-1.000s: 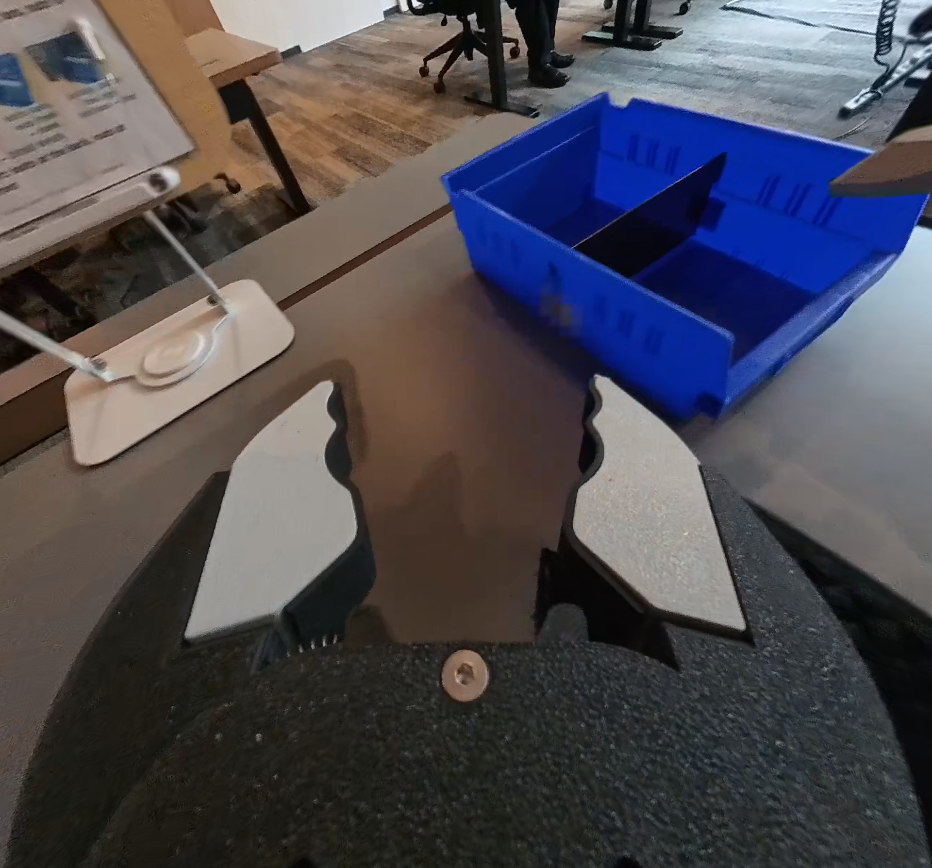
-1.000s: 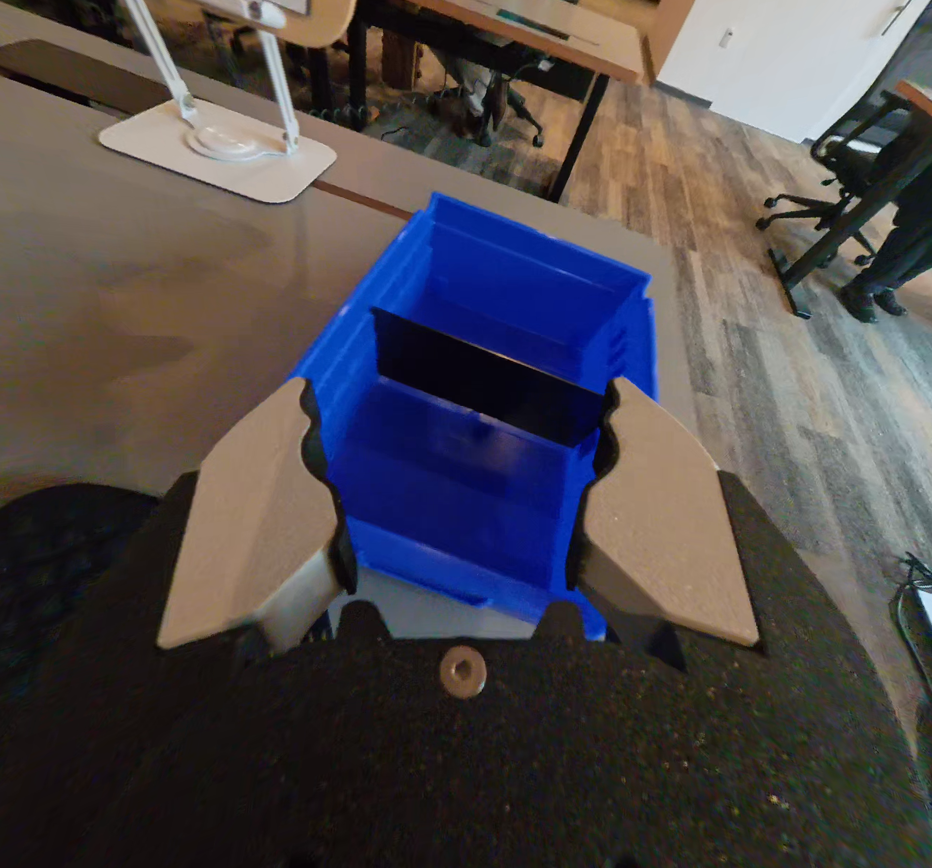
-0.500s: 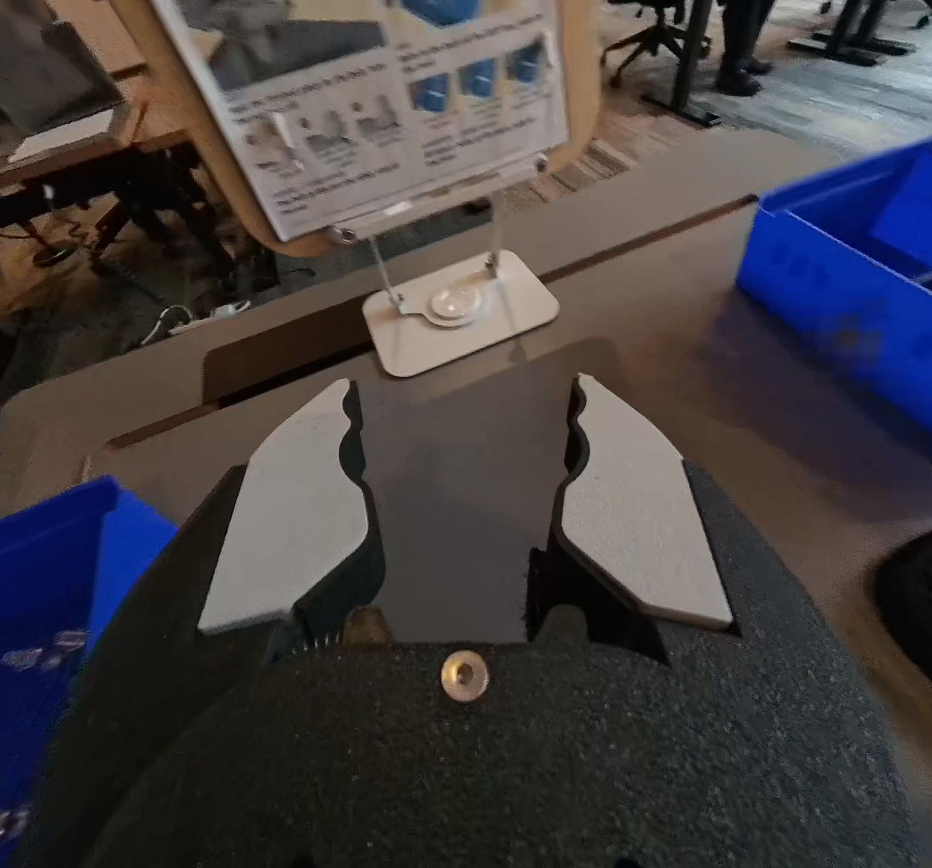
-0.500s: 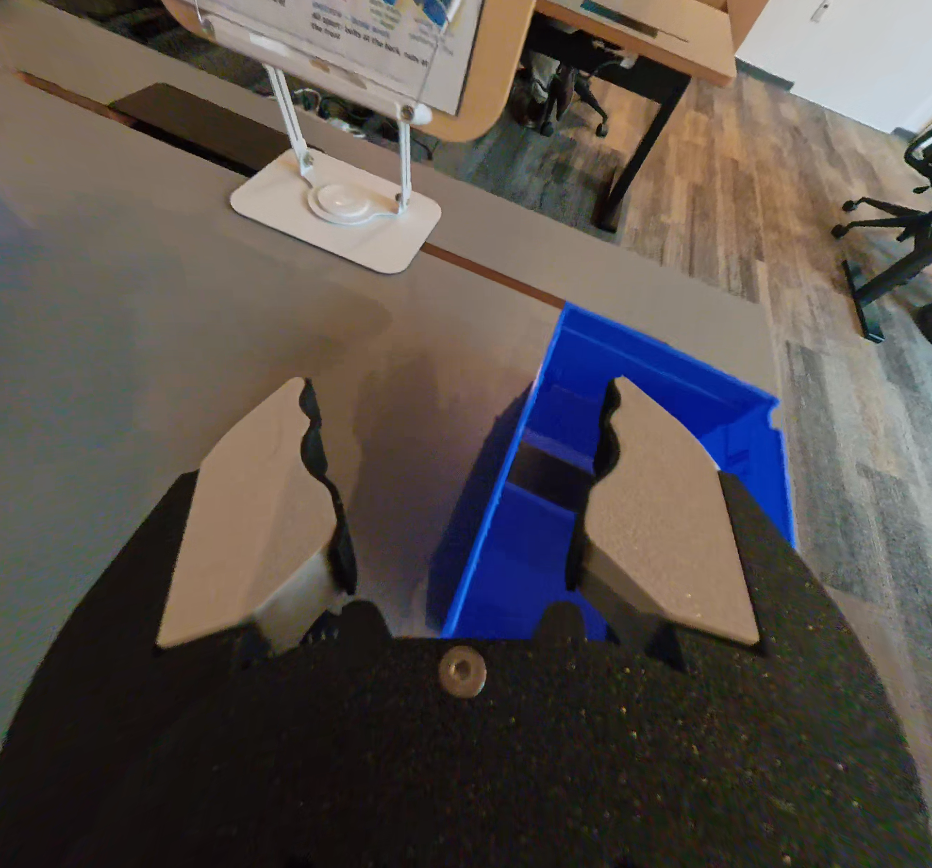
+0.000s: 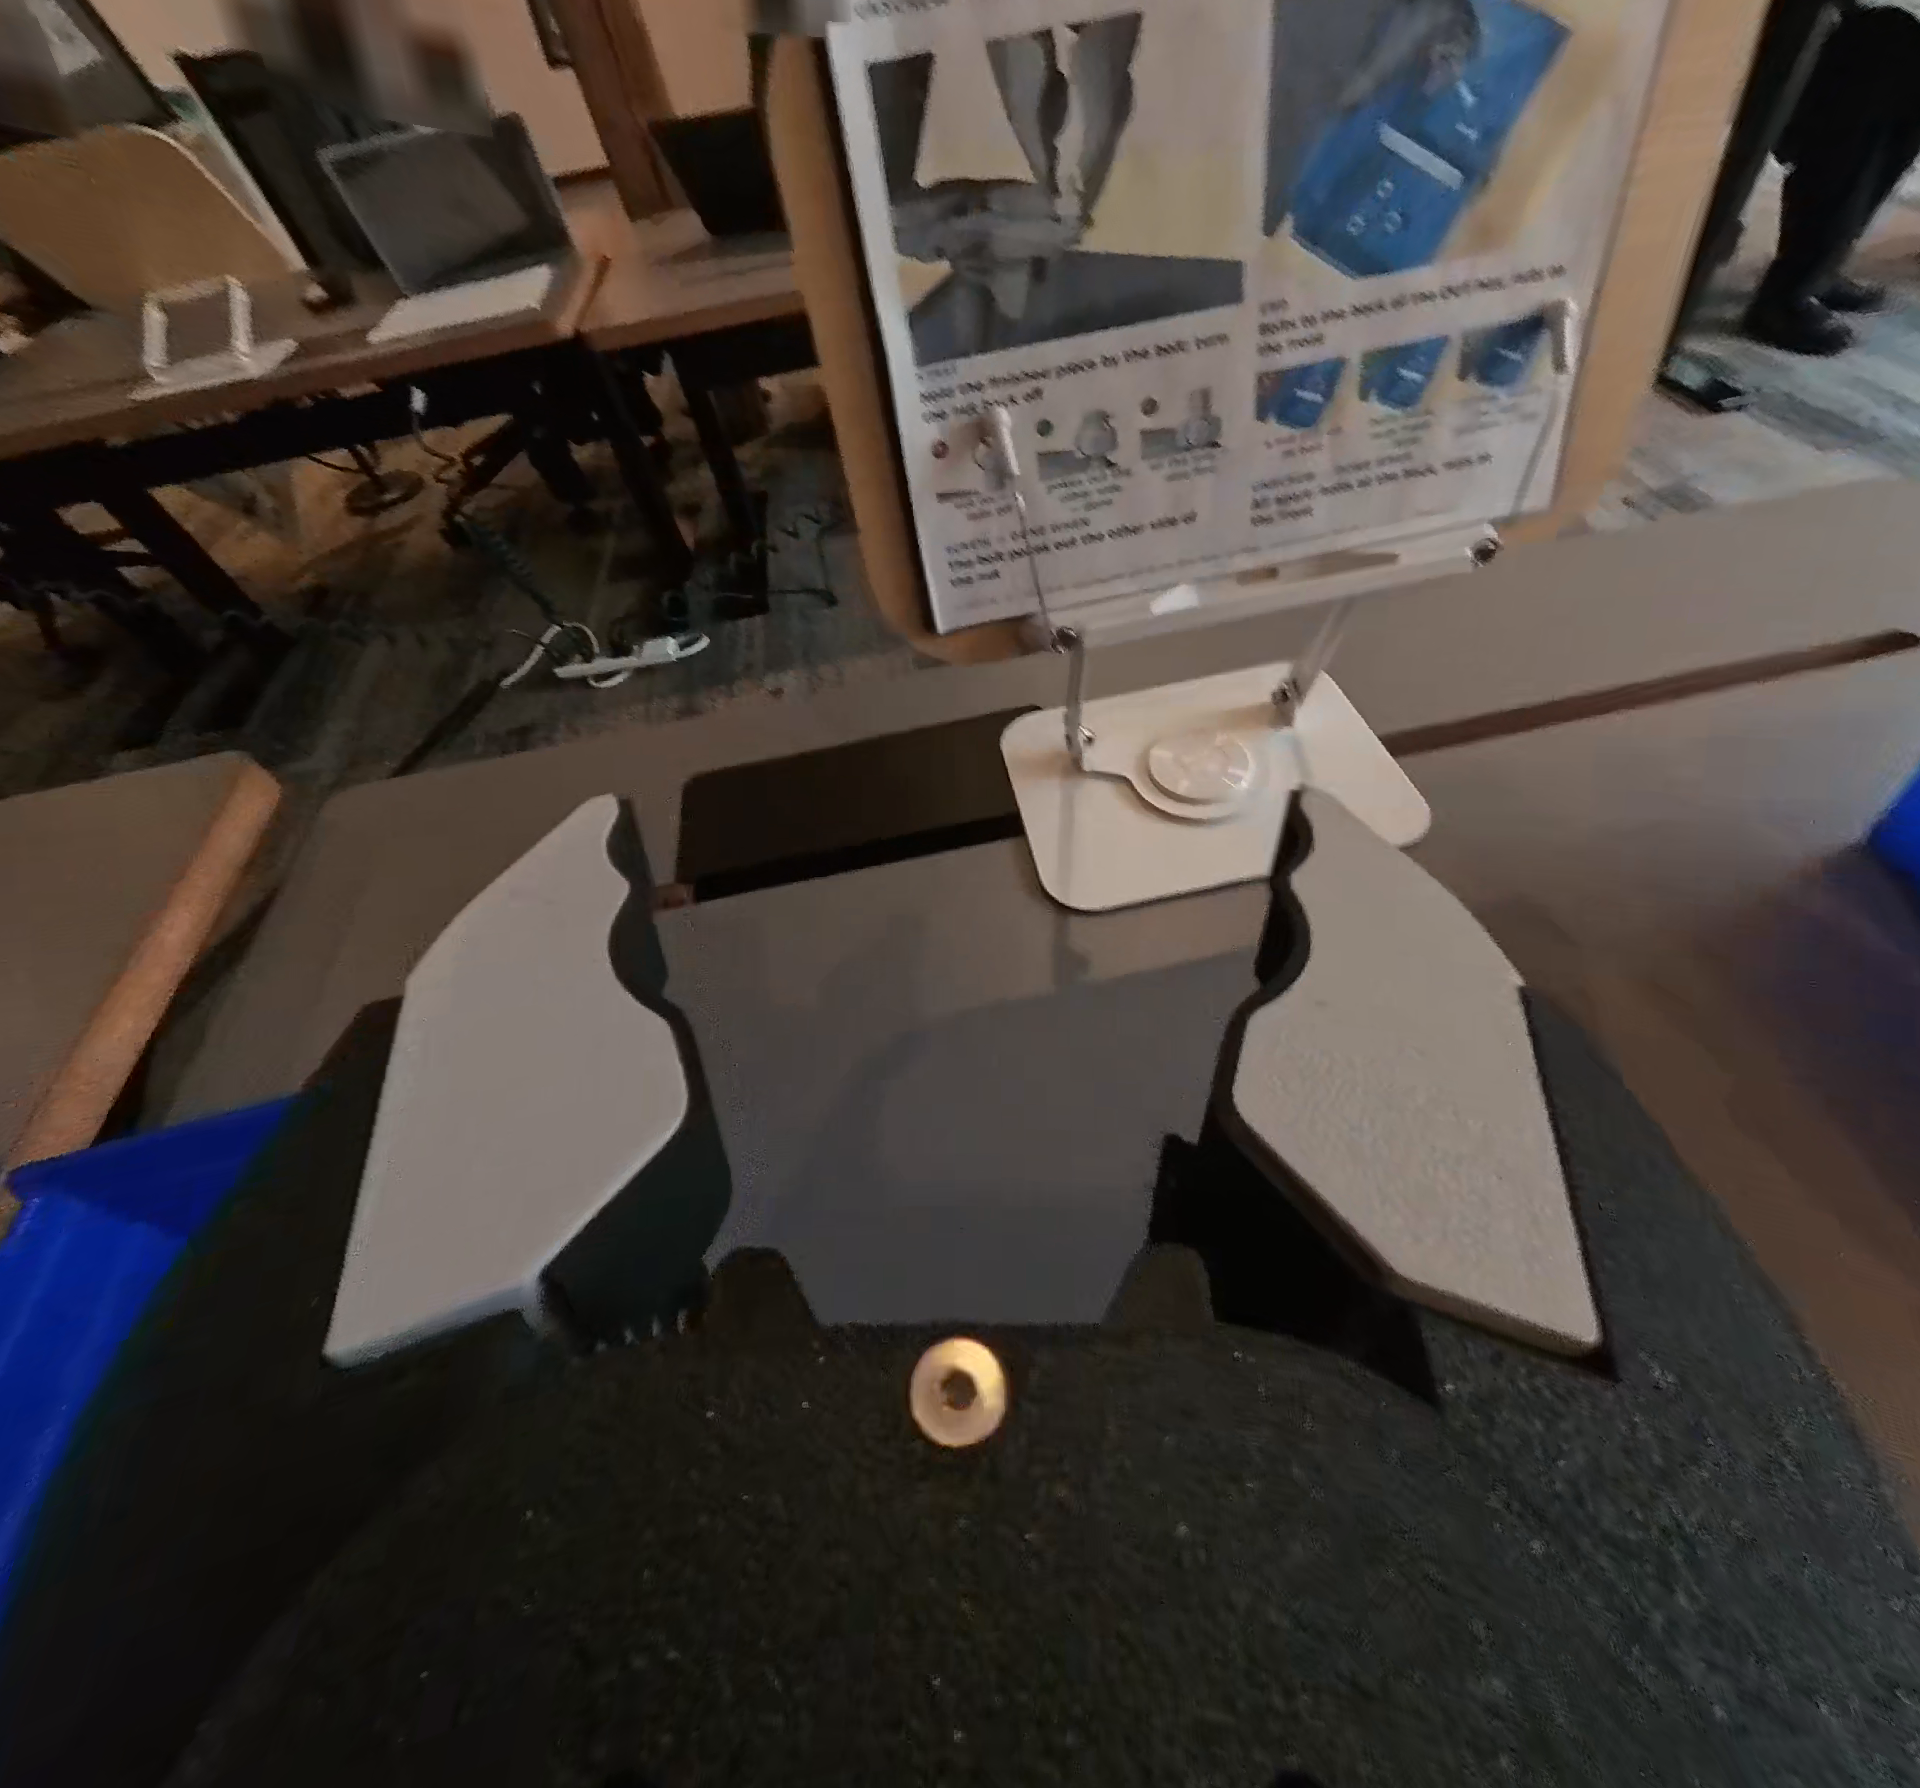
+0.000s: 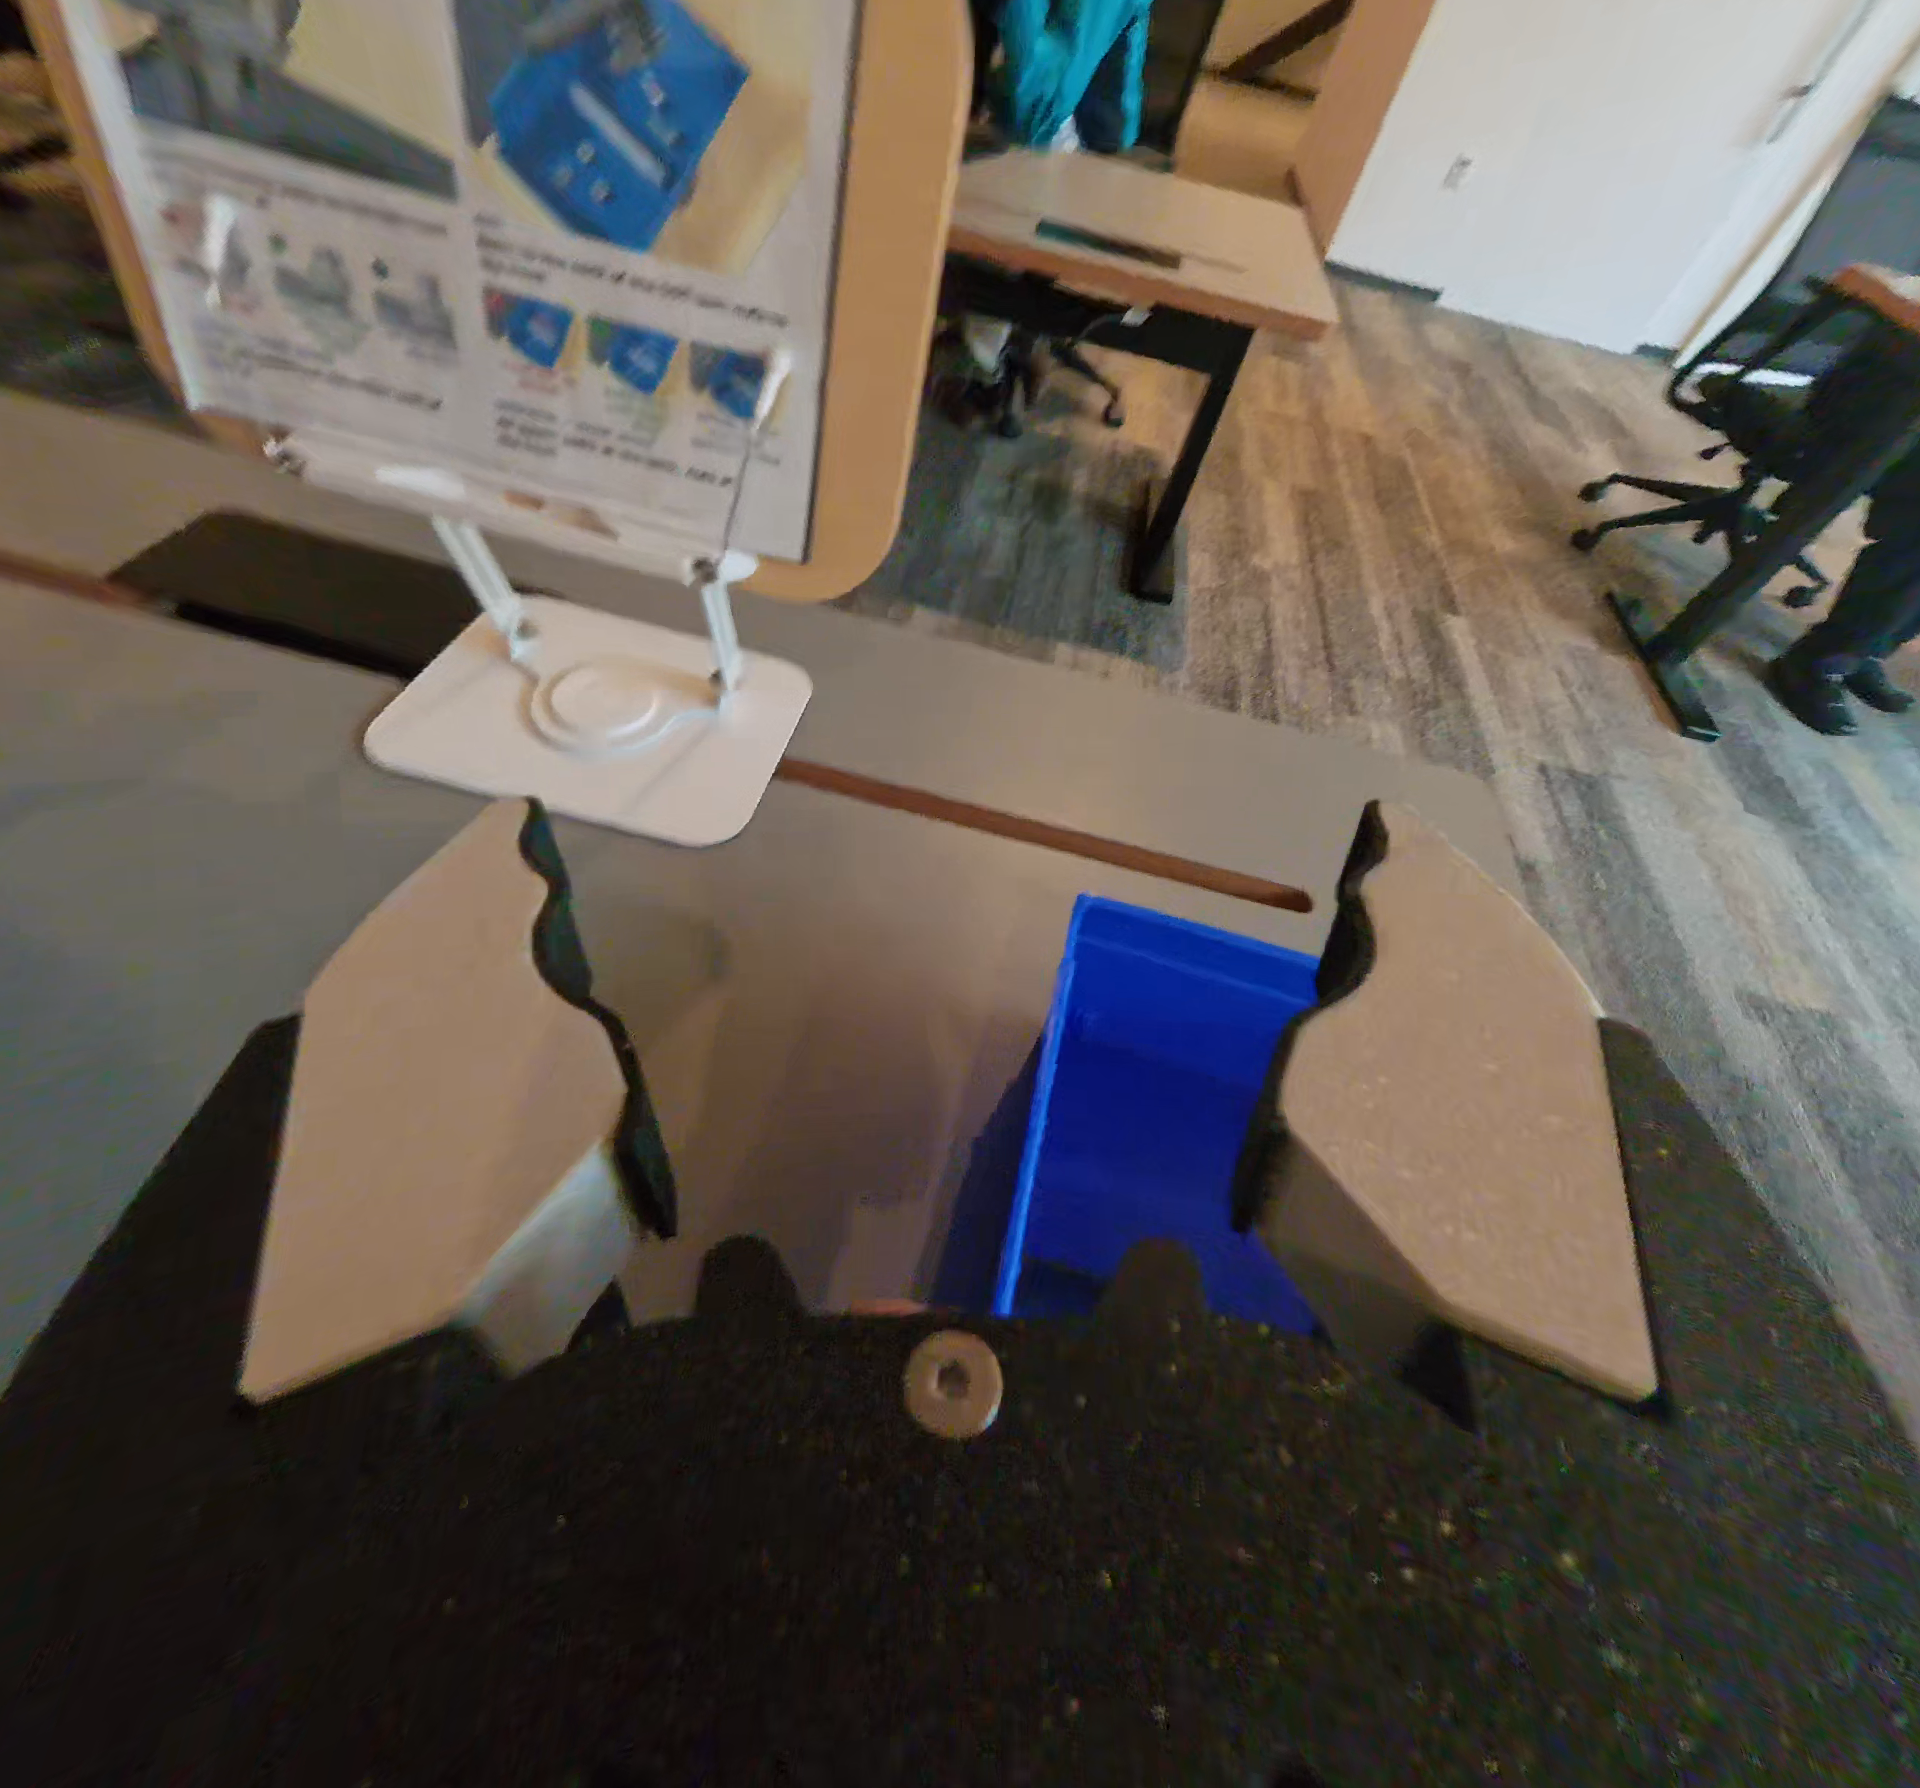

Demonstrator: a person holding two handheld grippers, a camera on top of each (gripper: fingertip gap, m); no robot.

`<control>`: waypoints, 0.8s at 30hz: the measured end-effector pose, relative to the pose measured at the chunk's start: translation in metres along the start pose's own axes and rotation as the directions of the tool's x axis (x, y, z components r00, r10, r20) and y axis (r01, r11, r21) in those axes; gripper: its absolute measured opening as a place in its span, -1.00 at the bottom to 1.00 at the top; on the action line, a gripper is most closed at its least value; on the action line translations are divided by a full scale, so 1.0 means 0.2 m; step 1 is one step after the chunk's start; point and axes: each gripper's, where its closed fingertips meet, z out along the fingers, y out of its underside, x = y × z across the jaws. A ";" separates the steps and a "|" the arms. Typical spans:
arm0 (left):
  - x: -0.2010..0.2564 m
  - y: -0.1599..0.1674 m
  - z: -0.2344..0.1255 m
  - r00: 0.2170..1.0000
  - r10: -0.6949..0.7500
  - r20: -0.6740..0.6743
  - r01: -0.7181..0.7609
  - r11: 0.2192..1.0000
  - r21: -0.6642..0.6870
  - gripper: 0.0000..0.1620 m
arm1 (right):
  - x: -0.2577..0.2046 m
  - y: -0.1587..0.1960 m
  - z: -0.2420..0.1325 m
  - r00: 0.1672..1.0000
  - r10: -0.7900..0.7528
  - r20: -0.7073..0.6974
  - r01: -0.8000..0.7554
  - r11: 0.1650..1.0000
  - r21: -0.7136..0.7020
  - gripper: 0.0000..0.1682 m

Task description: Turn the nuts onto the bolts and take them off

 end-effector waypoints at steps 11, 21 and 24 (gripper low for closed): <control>-0.21 0.10 0.03 0.990 -0.140 -0.003 0.140 0.990 0.004 0.70 | 0.31 0.16 0.04 0.987 0.091 -0.129 -0.094 0.995 -0.017 0.74; -0.49 0.22 -0.14 0.982 -0.175 0.069 0.181 0.980 -0.082 0.37 | 0.22 0.22 0.09 0.998 0.040 -0.039 -0.044 0.994 -0.102 0.68; -0.65 0.29 -0.23 0.981 -0.156 0.113 0.173 0.972 -0.157 0.20 | 0.20 0.22 0.10 0.999 0.041 -0.014 -0.042 0.994 -0.105 0.66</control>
